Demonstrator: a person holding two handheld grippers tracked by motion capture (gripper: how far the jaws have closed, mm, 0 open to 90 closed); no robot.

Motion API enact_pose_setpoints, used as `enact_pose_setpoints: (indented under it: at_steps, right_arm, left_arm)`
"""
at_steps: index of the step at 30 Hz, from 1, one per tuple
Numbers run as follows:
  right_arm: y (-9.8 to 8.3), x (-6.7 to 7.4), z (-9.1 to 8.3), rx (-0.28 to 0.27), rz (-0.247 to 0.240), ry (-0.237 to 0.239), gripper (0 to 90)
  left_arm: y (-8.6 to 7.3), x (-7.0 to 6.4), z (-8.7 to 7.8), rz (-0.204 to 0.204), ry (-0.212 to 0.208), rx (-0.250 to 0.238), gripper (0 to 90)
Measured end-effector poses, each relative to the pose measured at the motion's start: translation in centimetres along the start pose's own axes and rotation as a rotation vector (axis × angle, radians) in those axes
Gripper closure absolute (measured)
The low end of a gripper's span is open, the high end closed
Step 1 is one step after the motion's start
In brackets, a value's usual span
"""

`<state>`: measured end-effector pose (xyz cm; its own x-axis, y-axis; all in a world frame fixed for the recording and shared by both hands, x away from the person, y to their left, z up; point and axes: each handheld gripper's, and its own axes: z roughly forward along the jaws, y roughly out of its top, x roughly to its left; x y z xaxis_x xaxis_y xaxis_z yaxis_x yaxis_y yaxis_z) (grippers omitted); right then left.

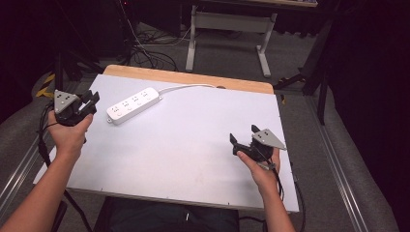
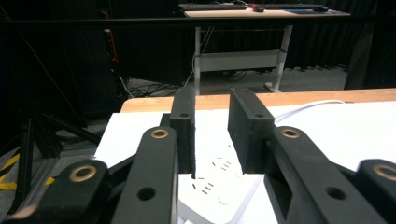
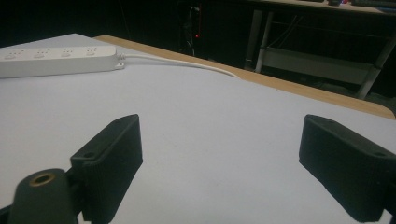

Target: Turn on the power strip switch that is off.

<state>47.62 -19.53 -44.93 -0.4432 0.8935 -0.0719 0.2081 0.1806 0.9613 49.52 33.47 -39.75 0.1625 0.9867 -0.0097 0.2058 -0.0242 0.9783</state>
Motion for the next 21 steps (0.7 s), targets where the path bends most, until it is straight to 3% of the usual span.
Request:
enact_pose_setpoints:
  at_steps: [12,21]
  right_arm:
    - [0.02,0.0,-0.04,-0.002,0.002,0.0,13.8]
    - [0.01,0.01,-0.02,-0.002,0.002,0.002,13.8]
  left_arm:
    - [-0.27,0.45,-0.66,-0.001,-0.015,-0.003,54.5]
    - [-0.45,0.75,-0.77,-0.014,-0.022,0.003,37.7]
